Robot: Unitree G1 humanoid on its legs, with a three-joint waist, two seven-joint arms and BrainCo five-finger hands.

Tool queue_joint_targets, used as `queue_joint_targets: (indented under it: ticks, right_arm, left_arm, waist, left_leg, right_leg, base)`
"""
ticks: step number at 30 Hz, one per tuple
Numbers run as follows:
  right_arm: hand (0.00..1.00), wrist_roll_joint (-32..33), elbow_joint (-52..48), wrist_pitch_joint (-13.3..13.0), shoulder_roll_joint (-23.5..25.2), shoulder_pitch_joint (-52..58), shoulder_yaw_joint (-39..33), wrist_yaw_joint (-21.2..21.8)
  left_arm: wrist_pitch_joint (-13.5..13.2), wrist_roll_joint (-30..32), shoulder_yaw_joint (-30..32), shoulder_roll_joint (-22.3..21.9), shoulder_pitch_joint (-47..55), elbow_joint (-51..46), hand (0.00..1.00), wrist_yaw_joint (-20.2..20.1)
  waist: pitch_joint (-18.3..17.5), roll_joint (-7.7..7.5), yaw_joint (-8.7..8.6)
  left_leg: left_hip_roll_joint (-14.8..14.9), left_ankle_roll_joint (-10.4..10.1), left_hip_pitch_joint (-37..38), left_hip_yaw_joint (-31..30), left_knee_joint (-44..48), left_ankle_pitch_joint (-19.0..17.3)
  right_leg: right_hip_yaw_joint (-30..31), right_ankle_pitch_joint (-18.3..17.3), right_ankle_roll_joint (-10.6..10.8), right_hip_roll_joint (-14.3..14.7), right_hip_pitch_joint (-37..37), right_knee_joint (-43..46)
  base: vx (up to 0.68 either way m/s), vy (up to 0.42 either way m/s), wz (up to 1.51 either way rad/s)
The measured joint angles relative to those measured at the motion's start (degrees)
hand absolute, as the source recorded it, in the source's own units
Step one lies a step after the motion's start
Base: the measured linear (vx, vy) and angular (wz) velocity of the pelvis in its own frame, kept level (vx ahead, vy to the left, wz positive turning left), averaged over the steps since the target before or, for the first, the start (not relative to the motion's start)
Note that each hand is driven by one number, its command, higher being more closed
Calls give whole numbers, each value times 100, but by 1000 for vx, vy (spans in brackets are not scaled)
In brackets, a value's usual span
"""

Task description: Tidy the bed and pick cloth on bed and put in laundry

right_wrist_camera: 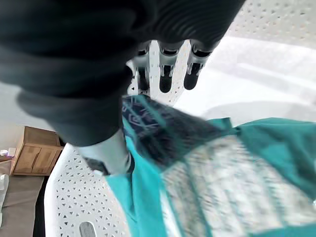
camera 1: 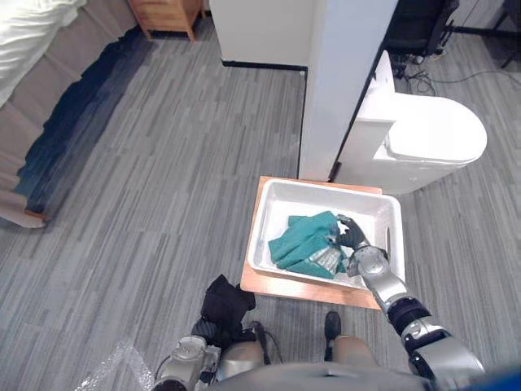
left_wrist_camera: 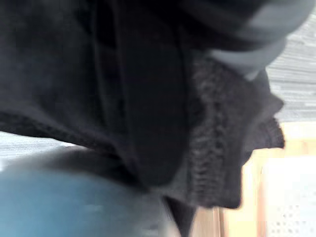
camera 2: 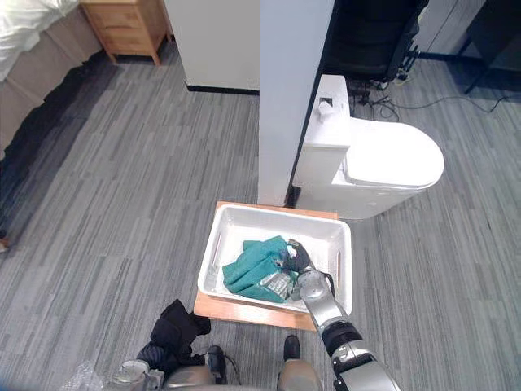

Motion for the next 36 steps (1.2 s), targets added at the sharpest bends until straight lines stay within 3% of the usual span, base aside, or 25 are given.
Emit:
queue_joint_targets:
  ticks: [9, 14, 25, 28, 32, 33, 36]
  right_arm:
    - [0, -4, -513, -108, -7, 353, 39, 4]
    - [0, -198, -1369, -118, -88, 661, -106, -38]
    - [0, -151, -1965, 379, -429, 1509, -1629, -625]
    - [0, 61, -1683, 409, -439, 1698, -2201, -772]
    - [0, 330, -648, 425, -437, 1940, -2656, -796]
    - [0, 357, 33, 421, -412, 2005, -2852, -611]
    - [0, 359, 667, 417, -316, 2160, -3264, -277]
  left_arm:
    - [56, 199, -3, 9, 241, 16, 100, -17]
    - [84, 167, -7, 1, 350, 17, 100, -14]
    - [347, -301, -6, -18, 496, 94, 100, 29]
    - [385, -528, -4, -40, 625, 94, 100, 52]
    - [471, -734, 6, -51, 641, 100, 100, 108]
    - [544, -1009, 137, -83, 657, 102, 100, 146]
    - [598, -1335, 308, -151, 629, 110, 100, 177]
  waist:
    - [-396, -74, -100]
    - [-559, -67, -170]
    - [-794, -24, -316]
    - [-873, 41, -457]
    - [-947, 47, -468]
    - [-967, 29, -465]
    - [-969, 33, -488]
  left_leg:
    - [-58, 30, 279, 101, -200, 50]
    - [-67, 29, 317, 197, -206, 49]
    - [-22, -14, 475, 462, -139, -9]
    - [-23, -14, 488, 462, -136, -9]
    - [-21, -14, 494, 458, -136, -9]
    - [-31, -10, 479, 420, -145, -7]
    - [-67, 26, 450, 203, -165, 21]
  right_leg:
    - [75, 1, 7, -5, 165, -72]
    - [190, 47, 18, 10, 169, -133]
    - [506, 110, -9, 101, 200, -158]
    - [511, 110, -9, 100, 200, -139]
    - [492, 110, -9, 97, 169, -132]
    - [426, 108, -7, 74, 169, -136]
    - [196, 88, 5, 2, 251, -159]
  base:
    - [-9, 4, -6]
    - [12, 7, -10]
    - [-17, -10, -14]
    - [-7, -3, -2]
    - [-2, -1, 1]
    - [-3, -1, 10]
    - [3, 9, 40]
